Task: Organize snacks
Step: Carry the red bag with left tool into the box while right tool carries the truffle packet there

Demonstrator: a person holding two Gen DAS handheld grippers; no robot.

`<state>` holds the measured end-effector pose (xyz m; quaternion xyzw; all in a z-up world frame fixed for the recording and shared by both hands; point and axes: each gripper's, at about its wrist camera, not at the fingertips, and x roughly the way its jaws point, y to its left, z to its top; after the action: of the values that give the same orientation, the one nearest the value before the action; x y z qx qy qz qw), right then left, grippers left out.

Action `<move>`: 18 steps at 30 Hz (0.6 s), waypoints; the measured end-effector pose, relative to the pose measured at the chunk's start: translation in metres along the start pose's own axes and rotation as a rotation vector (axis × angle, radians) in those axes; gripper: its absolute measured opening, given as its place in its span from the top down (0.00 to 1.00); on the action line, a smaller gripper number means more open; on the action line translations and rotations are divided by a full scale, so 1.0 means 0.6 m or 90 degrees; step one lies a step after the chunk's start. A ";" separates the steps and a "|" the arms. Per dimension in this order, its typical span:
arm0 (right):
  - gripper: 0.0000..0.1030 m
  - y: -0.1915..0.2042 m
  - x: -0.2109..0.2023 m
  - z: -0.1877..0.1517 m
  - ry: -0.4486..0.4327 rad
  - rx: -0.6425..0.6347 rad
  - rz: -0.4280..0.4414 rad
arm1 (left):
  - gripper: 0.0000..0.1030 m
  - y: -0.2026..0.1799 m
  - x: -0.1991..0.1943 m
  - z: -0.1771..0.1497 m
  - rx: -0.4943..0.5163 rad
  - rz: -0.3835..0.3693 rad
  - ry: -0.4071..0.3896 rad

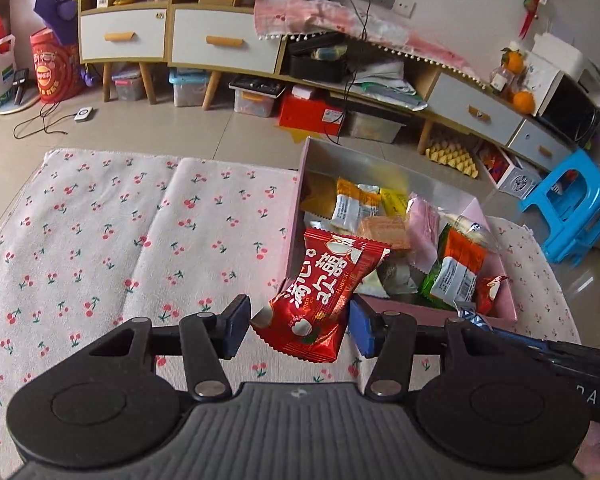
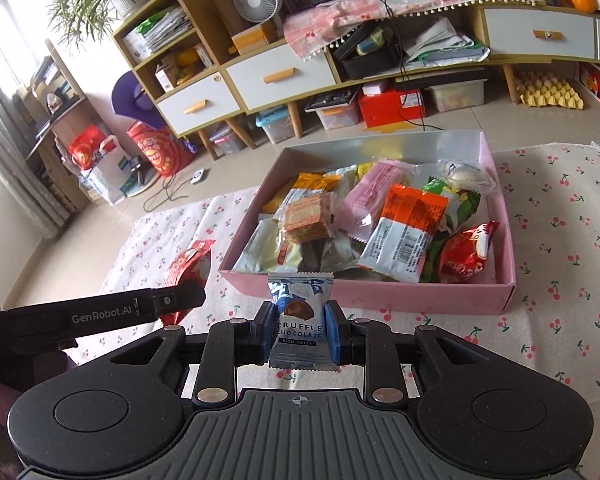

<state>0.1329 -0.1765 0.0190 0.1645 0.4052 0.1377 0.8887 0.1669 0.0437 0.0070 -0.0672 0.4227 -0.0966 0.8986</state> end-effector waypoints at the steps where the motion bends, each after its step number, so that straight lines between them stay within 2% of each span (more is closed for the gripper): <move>1: 0.76 -0.008 -0.002 0.004 -0.005 0.007 -0.002 | 0.53 -0.010 0.007 0.008 0.009 0.001 -0.005; 11: 0.76 -0.117 -0.008 0.056 -0.078 0.145 0.011 | 0.52 -0.068 0.048 0.051 0.051 0.002 -0.032; 18: 0.76 -0.160 0.004 0.067 -0.095 0.202 0.013 | 0.52 -0.092 0.072 0.056 0.081 0.014 -0.031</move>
<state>0.1758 -0.2702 0.0033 0.3164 0.3529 0.0683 0.8779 0.2132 -0.0184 0.0072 -0.0074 0.3944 -0.1121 0.9120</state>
